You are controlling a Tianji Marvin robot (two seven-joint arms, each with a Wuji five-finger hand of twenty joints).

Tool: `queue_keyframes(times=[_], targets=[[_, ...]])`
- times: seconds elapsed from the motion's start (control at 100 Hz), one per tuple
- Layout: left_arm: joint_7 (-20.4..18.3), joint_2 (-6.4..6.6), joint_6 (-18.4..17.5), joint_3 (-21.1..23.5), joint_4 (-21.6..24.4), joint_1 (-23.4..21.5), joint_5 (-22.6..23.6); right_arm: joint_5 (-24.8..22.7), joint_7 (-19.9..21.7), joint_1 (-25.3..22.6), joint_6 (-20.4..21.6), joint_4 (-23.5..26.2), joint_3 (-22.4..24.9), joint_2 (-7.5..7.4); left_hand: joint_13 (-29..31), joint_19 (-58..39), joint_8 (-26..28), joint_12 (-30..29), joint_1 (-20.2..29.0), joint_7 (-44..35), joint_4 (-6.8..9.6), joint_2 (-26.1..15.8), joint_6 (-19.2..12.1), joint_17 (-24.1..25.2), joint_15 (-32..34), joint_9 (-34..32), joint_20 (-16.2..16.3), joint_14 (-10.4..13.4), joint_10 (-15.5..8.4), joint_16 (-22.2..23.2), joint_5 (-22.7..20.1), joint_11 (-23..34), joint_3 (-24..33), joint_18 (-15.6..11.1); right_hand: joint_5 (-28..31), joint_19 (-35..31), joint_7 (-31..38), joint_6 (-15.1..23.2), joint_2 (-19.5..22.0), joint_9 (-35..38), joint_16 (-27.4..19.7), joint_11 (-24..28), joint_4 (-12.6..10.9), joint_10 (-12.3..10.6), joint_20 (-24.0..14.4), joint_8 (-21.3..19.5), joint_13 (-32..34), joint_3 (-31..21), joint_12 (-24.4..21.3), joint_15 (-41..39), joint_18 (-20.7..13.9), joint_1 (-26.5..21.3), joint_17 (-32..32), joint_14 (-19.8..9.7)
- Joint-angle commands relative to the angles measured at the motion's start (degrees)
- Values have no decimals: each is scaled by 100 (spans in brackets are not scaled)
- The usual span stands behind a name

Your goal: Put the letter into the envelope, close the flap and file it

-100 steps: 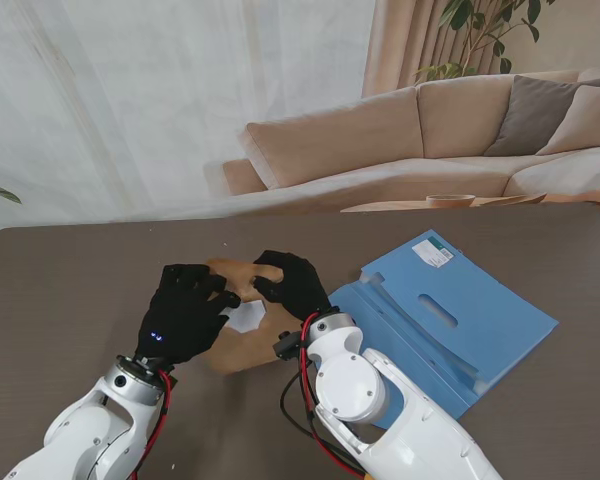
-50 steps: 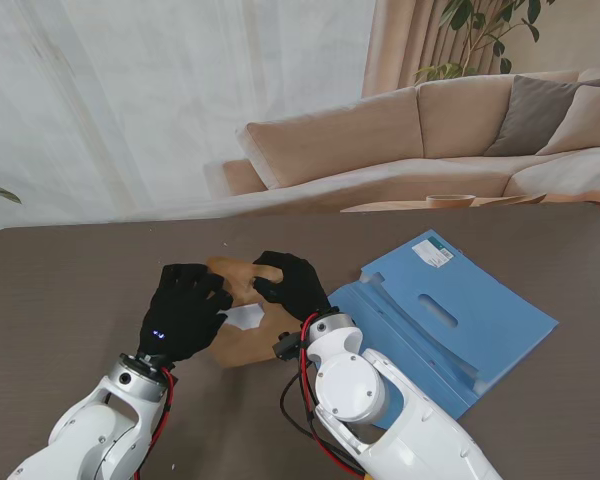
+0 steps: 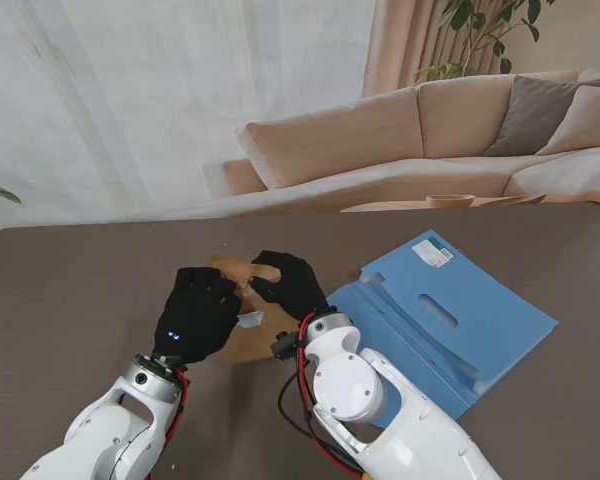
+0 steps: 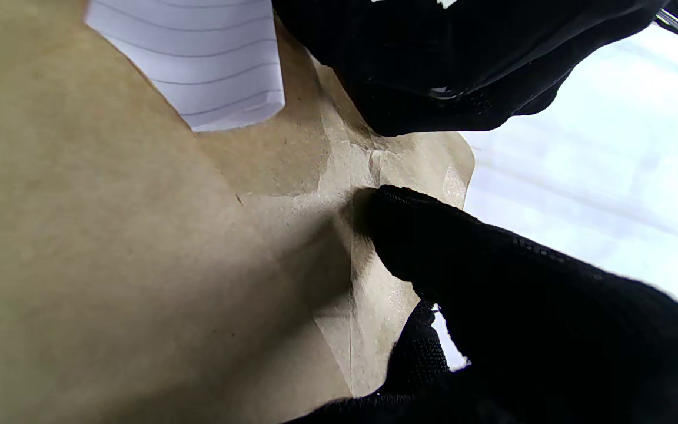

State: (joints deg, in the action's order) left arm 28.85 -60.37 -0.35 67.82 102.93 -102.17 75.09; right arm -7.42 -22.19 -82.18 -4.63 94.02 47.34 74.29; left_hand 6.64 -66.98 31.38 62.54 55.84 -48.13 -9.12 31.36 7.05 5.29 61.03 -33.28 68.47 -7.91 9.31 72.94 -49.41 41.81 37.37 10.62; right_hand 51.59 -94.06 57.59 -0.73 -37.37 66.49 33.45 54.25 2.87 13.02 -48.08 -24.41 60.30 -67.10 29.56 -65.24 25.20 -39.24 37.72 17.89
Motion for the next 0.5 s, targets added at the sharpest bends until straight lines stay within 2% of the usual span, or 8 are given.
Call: queue_keyframes(times=[0.0, 0.09, 0.17, 0.23, 0.4, 0.45, 0.47, 0.49], targets=[[-122, -27, 3, -22, 36, -22, 46, 13, 69, -15, 20, 15, -21, 39, -35, -33, -26, 119, 178, 17, 22, 124, -57, 50, 92, -109, 25, -49, 60, 29, -164, -88, 126, 35, 220, -327, 279, 199, -36, 255, 60, 137, 129, -14, -68, -178, 170, -151, 49, -153, 61, -142, 84, 156], [-121, -32, -89, 63, 78, -74, 14, -7, 75, -31, 3, 31, -1, 29, -81, -14, -176, -106, 186, 252, 78, -25, -151, 49, -9, 69, -6, -18, 16, -33, 23, -186, -115, 24, 221, -327, 281, 204, -31, 256, 60, 134, 130, -17, -68, -180, 171, -151, 47, -153, 60, -143, 84, 156], [-120, -36, -304, 279, 178, -211, -20, -27, 73, -62, -26, 52, 36, 19, -174, 138, -87, -669, 78, 618, 105, -51, -385, 39, -251, 394, -105, -5, -42, -188, 589, -221, -257, -10, 220, -327, 280, 204, -32, 256, 60, 134, 129, -17, -68, -181, 171, -149, 47, -152, 60, -145, 84, 156], [-75, -42, -551, 488, 249, -329, -57, -34, 86, -84, -53, 68, 70, 6, -190, 188, -15, -1306, 33, 773, 118, -63, -503, 37, -376, 526, -139, -17, -69, -307, 822, -152, -326, -13, 220, -327, 280, 207, -32, 256, 60, 133, 130, -17, -68, -181, 169, -146, 47, -152, 59, -142, 84, 155], [219, -125, -1376, 1140, 405, -662, -429, -23, 75, -154, -129, 102, 171, -8, -124, 392, -93, -1875, -356, 1296, 90, -116, -638, 32, -770, 652, -280, -107, -118, -601, 1125, -487, -16, 34, 218, -328, 278, 205, -26, 251, 59, 130, 131, -7, -67, -181, 162, -141, 47, -148, 59, -152, 84, 160], [229, -152, -1596, 1341, 442, -733, -547, -14, 75, -175, -141, 122, 197, -13, 77, 453, -168, -2210, -671, 1617, 181, -252, -552, 24, -1073, 665, -392, -158, -177, -860, 1297, -808, 244, 109, 214, -328, 276, 200, -25, 246, 59, 128, 133, -8, -67, -180, 162, -137, 46, -148, 59, -151, 84, 161], [212, -163, -1671, 1419, 457, -759, -598, -16, 72, -184, -146, 131, 207, -14, 175, 483, -255, -2384, -882, 1791, 348, -378, -493, -22, -1198, 684, -472, -163, -205, -980, 1434, -962, 410, 133, 214, -328, 276, 200, -23, 246, 59, 129, 133, -10, -67, -181, 160, -137, 47, -147, 59, -153, 84, 159], [185, -176, -1741, 1499, 472, -785, -664, -22, 65, -195, -151, 142, 218, -16, 228, 509, -325, -2514, -976, 1888, 414, -423, -445, -60, -1275, 694, -544, -172, -214, -1061, 1536, -1057, 476, 155, 213, -328, 276, 200, -22, 246, 59, 129, 133, -11, -67, -181, 160, -135, 47, -147, 59, -152, 84, 160]])
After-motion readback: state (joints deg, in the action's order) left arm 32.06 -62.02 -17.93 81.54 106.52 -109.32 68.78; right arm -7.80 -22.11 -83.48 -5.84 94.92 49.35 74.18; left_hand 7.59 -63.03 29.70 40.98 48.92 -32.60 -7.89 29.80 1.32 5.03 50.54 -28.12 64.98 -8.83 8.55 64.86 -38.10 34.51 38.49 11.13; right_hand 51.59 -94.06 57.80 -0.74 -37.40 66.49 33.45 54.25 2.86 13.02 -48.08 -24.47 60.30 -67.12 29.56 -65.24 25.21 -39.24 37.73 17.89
